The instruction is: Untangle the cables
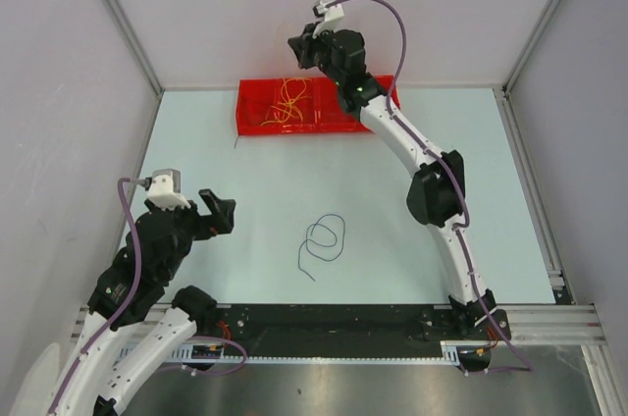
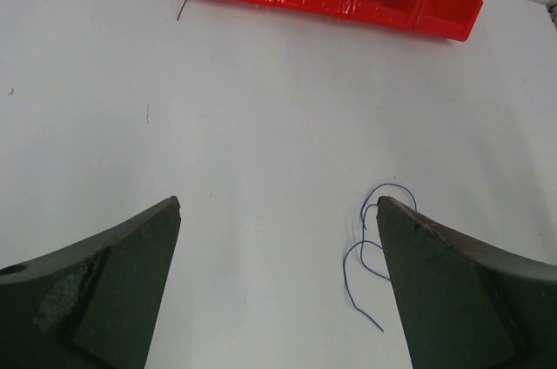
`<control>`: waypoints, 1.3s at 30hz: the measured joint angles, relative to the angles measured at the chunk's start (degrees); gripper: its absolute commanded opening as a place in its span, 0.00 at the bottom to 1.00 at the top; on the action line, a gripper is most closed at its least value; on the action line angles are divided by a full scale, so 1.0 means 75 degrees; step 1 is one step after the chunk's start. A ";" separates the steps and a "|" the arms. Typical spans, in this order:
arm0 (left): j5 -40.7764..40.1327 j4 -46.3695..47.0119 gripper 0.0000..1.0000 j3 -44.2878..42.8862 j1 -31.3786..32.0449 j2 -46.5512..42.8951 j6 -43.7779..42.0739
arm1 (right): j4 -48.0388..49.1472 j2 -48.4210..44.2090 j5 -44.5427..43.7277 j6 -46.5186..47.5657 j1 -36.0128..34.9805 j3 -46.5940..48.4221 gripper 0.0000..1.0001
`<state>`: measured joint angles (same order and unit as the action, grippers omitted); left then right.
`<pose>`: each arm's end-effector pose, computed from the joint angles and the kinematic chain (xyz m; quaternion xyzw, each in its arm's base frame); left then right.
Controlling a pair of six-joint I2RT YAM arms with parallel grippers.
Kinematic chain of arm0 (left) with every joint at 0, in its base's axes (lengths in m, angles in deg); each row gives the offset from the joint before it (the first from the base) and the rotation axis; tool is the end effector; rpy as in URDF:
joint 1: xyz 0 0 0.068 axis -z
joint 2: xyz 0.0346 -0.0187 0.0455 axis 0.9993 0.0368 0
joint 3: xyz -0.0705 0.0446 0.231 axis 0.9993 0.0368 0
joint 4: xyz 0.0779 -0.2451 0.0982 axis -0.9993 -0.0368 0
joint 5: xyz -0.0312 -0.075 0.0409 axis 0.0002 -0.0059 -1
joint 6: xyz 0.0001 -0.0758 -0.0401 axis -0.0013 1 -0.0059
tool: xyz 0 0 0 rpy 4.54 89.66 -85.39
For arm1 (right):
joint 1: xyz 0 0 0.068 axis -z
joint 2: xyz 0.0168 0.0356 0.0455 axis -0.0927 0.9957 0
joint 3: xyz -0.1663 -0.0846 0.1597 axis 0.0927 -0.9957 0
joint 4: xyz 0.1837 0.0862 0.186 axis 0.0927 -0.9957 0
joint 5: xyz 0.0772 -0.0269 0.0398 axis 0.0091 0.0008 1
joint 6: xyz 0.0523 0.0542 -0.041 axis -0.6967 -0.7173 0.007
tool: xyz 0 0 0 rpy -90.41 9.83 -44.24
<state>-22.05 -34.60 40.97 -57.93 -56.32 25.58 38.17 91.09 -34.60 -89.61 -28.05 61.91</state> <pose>0.1443 -0.0534 0.3156 -0.0702 0.8046 -0.1416 0.5725 0.4868 0.3298 0.3751 -0.1753 0.6294 0.3053 0.6928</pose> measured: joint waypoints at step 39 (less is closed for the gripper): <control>-0.0023 -0.0015 1.00 0.0000 -0.0548 0.0224 -0.0012 | 0.0941 0.2197 0.0227 -0.0385 0.0323 -0.0452 0.00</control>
<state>-22.22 -34.71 40.97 -62.04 -54.64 25.49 45.23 107.57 -32.90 -92.50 -25.62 58.52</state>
